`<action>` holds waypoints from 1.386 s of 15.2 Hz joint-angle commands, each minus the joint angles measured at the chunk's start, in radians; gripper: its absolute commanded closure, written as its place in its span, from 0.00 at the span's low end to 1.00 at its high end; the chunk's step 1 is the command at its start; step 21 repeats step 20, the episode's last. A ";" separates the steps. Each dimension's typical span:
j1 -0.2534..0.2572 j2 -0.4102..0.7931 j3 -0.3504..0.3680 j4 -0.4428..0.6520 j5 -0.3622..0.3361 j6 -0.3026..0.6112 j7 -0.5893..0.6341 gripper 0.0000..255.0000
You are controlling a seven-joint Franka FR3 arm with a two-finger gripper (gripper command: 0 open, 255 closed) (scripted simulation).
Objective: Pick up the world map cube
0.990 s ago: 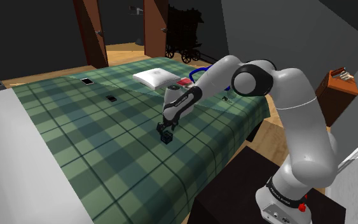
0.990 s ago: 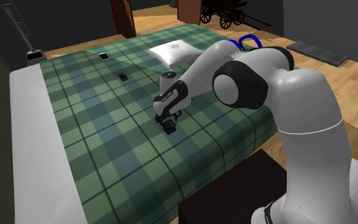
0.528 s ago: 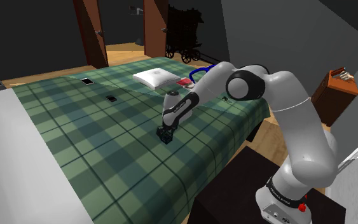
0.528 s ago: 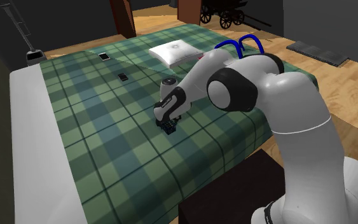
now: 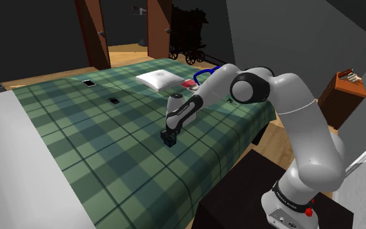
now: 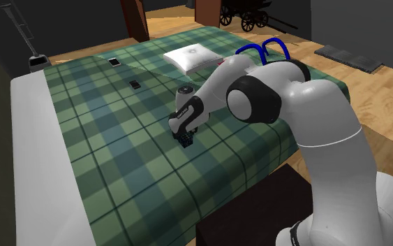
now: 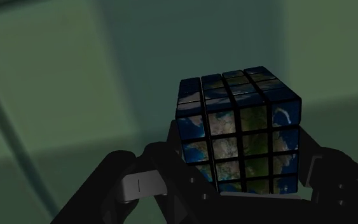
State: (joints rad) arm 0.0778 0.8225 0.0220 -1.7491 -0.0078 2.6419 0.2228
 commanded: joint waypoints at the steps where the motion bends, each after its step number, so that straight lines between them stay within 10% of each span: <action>1: 0.000 0.002 0.000 0.000 0.000 -0.001 0.000 1.00; 21: -0.003 -0.172 0.004 -0.061 0.003 -0.114 -0.001 1.00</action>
